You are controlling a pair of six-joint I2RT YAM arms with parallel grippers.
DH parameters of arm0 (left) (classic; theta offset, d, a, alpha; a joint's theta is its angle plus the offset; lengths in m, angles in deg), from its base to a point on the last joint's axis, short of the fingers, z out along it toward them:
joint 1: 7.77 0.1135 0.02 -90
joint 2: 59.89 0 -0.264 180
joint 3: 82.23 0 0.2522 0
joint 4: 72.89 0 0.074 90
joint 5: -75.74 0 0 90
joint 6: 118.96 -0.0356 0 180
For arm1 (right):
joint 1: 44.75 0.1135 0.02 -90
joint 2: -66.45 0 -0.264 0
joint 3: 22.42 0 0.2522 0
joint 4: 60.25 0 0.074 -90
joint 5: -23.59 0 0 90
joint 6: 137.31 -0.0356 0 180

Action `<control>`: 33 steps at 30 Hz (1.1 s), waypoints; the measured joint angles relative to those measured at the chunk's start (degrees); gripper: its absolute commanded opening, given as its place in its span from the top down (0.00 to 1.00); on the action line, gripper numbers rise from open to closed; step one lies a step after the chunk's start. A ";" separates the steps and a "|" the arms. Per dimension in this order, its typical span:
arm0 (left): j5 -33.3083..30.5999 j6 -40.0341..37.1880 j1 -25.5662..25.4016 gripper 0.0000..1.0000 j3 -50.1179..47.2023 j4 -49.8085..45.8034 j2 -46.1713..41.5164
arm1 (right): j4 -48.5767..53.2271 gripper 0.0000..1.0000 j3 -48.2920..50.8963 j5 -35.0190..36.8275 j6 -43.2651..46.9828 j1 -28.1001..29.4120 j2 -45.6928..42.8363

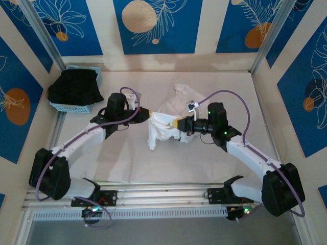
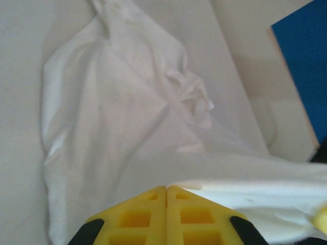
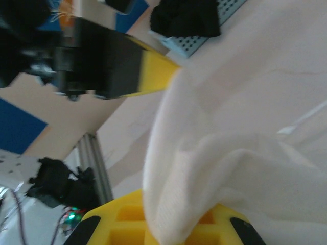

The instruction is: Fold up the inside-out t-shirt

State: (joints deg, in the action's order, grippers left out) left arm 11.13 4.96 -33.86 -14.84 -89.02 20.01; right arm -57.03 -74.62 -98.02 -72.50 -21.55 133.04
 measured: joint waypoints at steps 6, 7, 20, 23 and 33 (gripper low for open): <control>-7.56 -2.64 -1.25 0.55 -1.51 -4.76 -2.14 | -2.80 1.00 0.07 -2.91 -2.64 -0.52 2.64; -9.07 -2.95 -1.92 0.53 -2.34 -5.66 -3.89 | -3.10 1.00 0.07 -2.95 -2.91 -0.52 3.08; -18.56 -2.29 -19.06 0.44 -7.08 -7.87 -11.82 | -3.63 1.00 -0.04 -2.89 -4.00 -0.70 5.70; -18.38 -1.86 -19.10 0.43 -7.04 -5.75 -7.74 | -3.63 1.00 -0.04 -2.86 -4.00 -0.74 5.70; -17.97 -1.20 -18.82 0.48 -4.74 0.11 1.25 | -3.80 1.00 -0.04 -2.75 -4.00 -0.85 5.60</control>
State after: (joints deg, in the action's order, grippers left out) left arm -6.84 3.75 -52.67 -19.58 -88.91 21.26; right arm -60.83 -74.66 -100.78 -76.50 -22.40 138.64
